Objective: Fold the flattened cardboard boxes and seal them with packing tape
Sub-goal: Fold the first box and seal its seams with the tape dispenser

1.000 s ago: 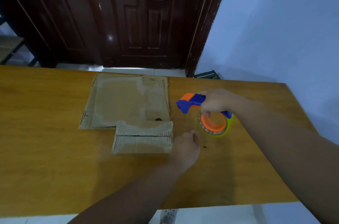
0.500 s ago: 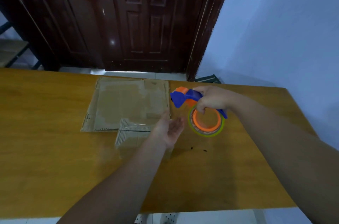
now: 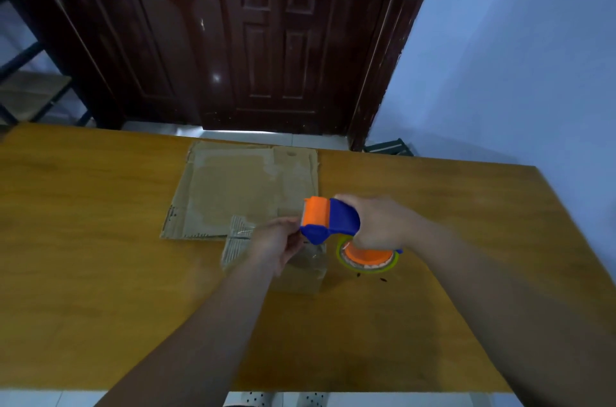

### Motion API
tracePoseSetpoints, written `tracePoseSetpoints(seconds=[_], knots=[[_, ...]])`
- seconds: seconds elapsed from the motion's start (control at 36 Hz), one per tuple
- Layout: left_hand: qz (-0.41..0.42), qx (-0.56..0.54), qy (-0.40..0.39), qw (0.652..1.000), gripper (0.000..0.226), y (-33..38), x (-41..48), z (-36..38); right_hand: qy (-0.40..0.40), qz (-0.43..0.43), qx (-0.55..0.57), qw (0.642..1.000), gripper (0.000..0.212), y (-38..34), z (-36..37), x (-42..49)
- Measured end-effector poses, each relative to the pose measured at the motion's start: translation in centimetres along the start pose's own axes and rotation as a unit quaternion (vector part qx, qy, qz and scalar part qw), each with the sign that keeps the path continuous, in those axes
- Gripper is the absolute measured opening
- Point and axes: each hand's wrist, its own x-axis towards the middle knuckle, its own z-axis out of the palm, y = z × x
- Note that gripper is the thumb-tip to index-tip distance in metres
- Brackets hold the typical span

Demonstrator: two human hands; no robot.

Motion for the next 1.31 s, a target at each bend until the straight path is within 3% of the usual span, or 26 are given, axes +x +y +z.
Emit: tracePoseSetpoints(seconds=[0.11,0.19,0.36,0.64,0.72,0.83,0.92,1.0,1.11,1.22,1.31], knots=[[0.091,0.092,0.032,0.991,0.029,0.6,0.2,-0.5,0.043,0.016,-0.003,0.999,0.076,-1.0,1.3,0.0],[0.162,0.174,0.040,0.971,0.023,1.6,-0.1,-0.7,0.061,0.023,-0.020,0.998,0.075,-1.6,2.2,-0.2],[0.255,0.194,0.033,0.947,0.032,3.8,-0.6,-0.6,0.100,0.023,-0.028,0.994,0.063,-1.6,2.5,0.2],[0.309,0.160,0.064,0.935,0.040,6.2,-0.3,-0.1,0.277,-0.002,-0.040,0.960,0.061,-0.3,2.7,0.3],[0.289,0.135,0.082,0.944,0.039,7.2,0.7,-0.9,0.320,-0.016,0.036,0.947,0.068,-0.8,2.3,-0.1],[0.252,0.115,0.092,0.957,0.036,7.6,2.0,-1.2,0.305,-0.016,0.168,0.937,0.066,-2.3,1.8,-0.7],[0.247,0.124,0.095,0.956,0.037,7.8,2.7,-1.2,0.305,-0.033,0.152,0.939,0.057,-3.3,2.9,-1.1],[0.297,0.167,0.091,0.936,0.032,8.7,2.6,-1.3,0.287,-0.014,0.118,0.951,0.049,-3.1,3.9,-1.5],[0.377,0.264,0.018,0.887,0.028,9.5,1.4,-0.9,0.267,0.051,0.154,0.950,0.042,-1.9,3.9,-1.8],[0.271,0.257,-0.100,0.922,0.031,8.3,1.3,-1.7,0.205,0.137,0.285,0.926,0.030,-0.3,4.7,-2.0],[0.207,0.321,-0.106,0.918,0.035,5.9,1.8,-3.0,0.164,0.180,0.362,0.900,0.027,0.4,6.0,-2.2]])
